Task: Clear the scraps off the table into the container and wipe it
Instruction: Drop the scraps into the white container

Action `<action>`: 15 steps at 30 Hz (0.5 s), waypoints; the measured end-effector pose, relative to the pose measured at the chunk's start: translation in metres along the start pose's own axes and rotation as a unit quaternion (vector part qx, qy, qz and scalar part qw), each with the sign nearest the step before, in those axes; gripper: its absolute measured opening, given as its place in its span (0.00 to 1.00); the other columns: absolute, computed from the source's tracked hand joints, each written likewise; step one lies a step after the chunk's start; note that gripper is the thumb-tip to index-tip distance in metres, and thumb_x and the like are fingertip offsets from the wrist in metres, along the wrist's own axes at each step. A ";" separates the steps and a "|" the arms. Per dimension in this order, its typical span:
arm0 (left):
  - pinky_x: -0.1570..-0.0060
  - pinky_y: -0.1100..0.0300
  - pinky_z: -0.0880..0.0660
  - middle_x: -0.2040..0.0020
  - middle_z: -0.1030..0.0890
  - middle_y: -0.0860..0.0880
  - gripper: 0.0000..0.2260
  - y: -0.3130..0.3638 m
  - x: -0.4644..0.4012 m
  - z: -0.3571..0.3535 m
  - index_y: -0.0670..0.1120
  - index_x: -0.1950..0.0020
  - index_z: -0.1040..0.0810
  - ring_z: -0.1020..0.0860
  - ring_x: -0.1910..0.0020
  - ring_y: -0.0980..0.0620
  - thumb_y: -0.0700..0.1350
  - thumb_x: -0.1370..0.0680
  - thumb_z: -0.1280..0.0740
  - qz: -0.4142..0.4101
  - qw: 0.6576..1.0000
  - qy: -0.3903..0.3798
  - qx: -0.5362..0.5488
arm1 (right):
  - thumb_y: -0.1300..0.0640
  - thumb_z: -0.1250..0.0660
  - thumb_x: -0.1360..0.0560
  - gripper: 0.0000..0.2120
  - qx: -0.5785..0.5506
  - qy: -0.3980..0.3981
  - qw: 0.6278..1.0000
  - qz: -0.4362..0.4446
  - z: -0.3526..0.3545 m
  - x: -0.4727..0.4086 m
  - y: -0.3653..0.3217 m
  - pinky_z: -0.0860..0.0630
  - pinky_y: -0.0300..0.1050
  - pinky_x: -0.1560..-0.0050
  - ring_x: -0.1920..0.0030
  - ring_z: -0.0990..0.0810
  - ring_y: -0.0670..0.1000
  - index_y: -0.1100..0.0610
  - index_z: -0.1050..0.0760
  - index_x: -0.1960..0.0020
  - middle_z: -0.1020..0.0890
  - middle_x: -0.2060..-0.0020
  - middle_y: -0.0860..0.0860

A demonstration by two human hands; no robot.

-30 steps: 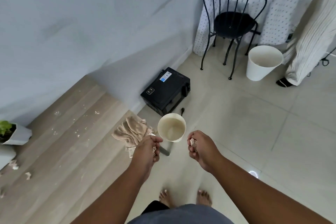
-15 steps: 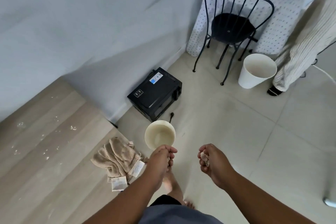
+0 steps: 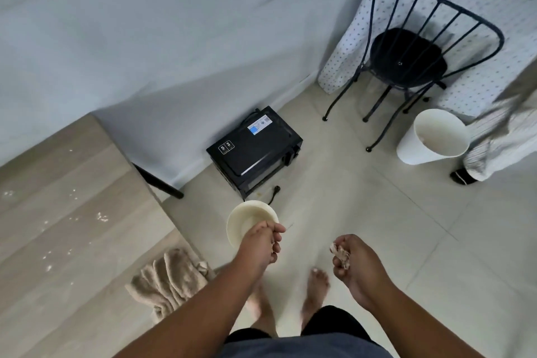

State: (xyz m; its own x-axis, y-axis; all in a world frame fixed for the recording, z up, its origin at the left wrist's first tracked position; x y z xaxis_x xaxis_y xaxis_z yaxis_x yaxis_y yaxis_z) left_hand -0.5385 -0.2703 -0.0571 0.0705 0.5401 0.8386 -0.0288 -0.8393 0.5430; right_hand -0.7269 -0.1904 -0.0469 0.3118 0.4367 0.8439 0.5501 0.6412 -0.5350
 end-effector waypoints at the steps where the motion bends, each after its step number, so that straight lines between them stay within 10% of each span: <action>1: 0.72 0.63 0.40 0.65 0.25 0.48 0.18 0.002 -0.002 0.000 0.42 0.56 0.20 0.30 0.72 0.53 0.30 0.23 0.49 0.002 1.000 0.008 0.009 | 0.64 0.42 0.21 0.09 -0.003 -0.003 1.000 0.000 -0.004 -0.008 -0.008 0.36 0.39 0.75 0.70 0.29 0.51 0.58 0.26 0.58 0.25 0.61 0.56; 15: 0.75 0.61 0.36 0.59 0.23 0.46 0.17 -0.004 -0.056 -0.028 0.40 0.50 0.18 0.28 0.70 0.53 0.32 0.26 0.46 0.041 0.956 0.155 0.246 | 0.64 0.42 0.23 0.11 0.240 -0.097 0.963 -0.079 -0.076 -0.140 -0.054 0.41 0.41 0.69 0.74 0.29 0.52 0.55 0.25 0.61 0.24 0.69 0.55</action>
State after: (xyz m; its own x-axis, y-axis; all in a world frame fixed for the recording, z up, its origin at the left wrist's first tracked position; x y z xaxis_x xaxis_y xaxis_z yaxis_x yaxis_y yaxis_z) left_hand -0.5706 -0.2959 -0.1049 -0.2127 0.4008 0.8912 0.4563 -0.7657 0.4533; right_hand -0.7419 -0.3340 -0.1331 0.0778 0.3898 0.9176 0.1438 0.9064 -0.3972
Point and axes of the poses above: each hand's wrist, its own x-axis away from the middle knuckle, its own z-axis out of the back of the hand, y = z × x, the point moved 1 cm from there along -x, towards the middle knuckle
